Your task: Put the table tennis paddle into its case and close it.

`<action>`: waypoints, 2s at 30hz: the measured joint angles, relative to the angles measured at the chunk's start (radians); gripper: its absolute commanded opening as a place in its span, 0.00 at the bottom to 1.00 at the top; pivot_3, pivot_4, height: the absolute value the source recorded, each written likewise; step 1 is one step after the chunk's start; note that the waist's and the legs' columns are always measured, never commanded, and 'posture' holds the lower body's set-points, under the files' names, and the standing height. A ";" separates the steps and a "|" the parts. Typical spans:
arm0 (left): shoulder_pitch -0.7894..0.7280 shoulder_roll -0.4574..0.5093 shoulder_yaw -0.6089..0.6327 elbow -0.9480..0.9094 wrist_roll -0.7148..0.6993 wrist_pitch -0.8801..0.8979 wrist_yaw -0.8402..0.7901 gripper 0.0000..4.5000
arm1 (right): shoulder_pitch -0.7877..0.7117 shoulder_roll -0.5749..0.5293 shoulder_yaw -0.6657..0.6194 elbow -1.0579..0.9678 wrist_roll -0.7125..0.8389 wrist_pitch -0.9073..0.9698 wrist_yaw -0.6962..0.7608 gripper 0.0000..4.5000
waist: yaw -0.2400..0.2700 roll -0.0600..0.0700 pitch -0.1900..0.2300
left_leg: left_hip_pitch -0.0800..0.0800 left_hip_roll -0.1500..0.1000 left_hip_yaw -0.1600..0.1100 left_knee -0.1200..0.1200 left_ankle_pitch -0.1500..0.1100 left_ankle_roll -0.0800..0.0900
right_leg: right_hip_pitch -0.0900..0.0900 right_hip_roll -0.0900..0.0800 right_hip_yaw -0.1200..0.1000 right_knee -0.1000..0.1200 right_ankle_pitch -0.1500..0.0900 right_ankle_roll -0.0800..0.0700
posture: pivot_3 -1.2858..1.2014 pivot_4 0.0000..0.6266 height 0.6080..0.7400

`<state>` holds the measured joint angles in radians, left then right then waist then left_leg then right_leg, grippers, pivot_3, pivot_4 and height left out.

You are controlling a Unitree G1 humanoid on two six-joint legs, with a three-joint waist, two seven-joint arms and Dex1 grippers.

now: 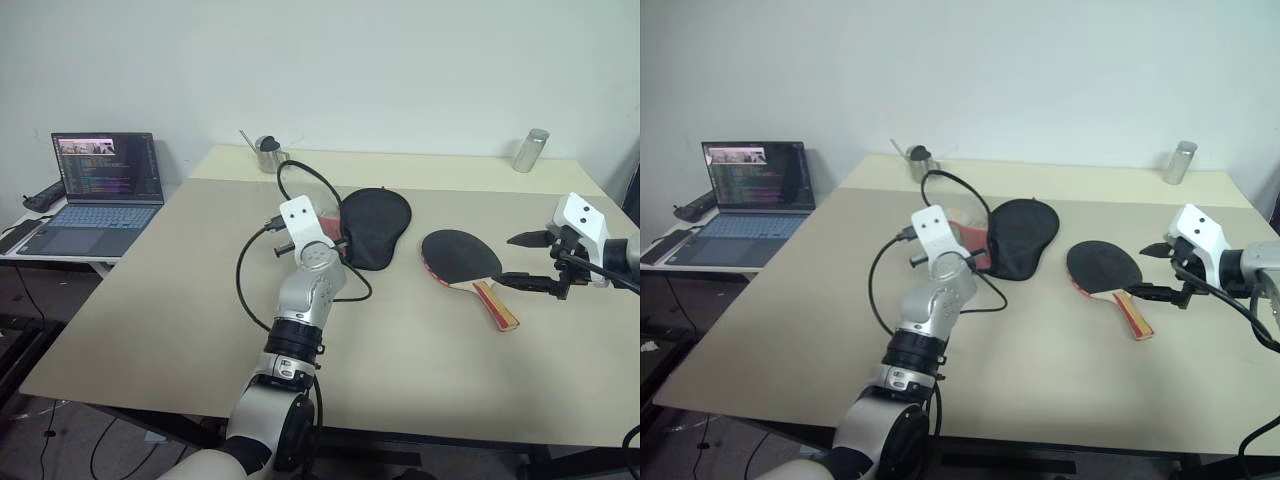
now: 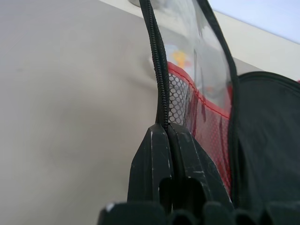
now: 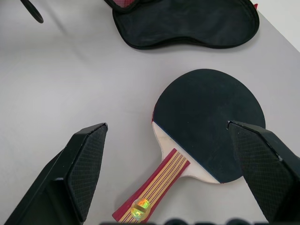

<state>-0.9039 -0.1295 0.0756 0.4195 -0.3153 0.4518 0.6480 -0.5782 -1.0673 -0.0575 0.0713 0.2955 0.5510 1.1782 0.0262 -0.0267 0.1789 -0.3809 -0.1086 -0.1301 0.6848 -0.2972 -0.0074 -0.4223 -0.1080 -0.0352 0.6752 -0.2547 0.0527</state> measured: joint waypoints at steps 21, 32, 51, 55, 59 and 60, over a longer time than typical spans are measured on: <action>0.036 0.044 0.028 -0.052 0.003 0.132 -0.139 0.00 | -0.026 0.013 0.018 0.023 -0.008 -0.018 0.000 1.00 | -0.001 0.000 0.000 | 0.000 0.000 0.000 0.005 0.000 0.000 | 0.001 0.000 0.000 0.003 0.000 0.000 | 0.52 0.24 1.00; 0.043 0.080 0.108 -0.025 0.056 0.128 -0.185 0.59 | -0.028 0.031 0.039 0.029 -0.009 -0.019 -0.001 1.00 | -0.001 0.000 0.000 | -0.003 -0.001 -0.002 0.009 0.000 0.000 | 0.001 0.000 -0.001 0.003 0.001 0.002 | 0.52 0.24 1.00; -0.016 0.291 -0.172 0.007 0.195 0.082 -0.807 0.91 | -0.030 0.042 0.045 0.046 -0.024 -0.036 -0.003 1.00 | -0.002 0.000 0.000 | -0.003 -0.001 -0.003 0.009 0.000 0.000 | 0.001 0.000 -0.001 0.003 0.001 0.002 | 0.52 0.24 1.00; -0.057 0.211 -0.216 0.137 0.259 0.064 -0.770 0.91 | -0.030 0.047 0.048 0.046 -0.034 -0.036 -0.002 1.00 | -0.003 0.000 0.000 | -0.003 -0.001 -0.003 0.009 0.000 0.000 | 0.001 0.000 -0.001 0.003 0.001 0.002 | 0.52 0.24 1.00; -0.063 0.150 -0.226 0.218 0.290 0.059 -0.751 0.91 | -0.030 0.047 0.048 0.046 -0.038 -0.036 -0.003 1.00 | -0.007 0.000 0.000 | -0.003 0.000 -0.002 0.009 0.000 0.000 | 0.000 0.000 -0.001 0.003 0.001 0.002 | 0.52 0.24 1.00; -0.064 0.150 -0.226 0.218 0.292 0.058 -0.752 0.91 | -0.030 0.047 0.048 0.046 -0.039 -0.035 -0.006 1.00 | -0.007 0.000 0.000 | -0.003 0.000 -0.002 0.009 0.000 0.000 | 0.000 0.000 -0.001 0.003 0.001 0.002 | 0.52 0.24 1.00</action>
<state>-0.9674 0.0202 -0.1506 0.6378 -0.0229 0.5095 -0.1045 -0.6086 -1.0199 -0.0092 0.1176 0.2570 0.5159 1.1722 0.0191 -0.0265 0.1789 -0.3842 -0.1090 -0.1323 0.6937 -0.2975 -0.0076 -0.4223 -0.1076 -0.0361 0.6784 -0.2535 0.0544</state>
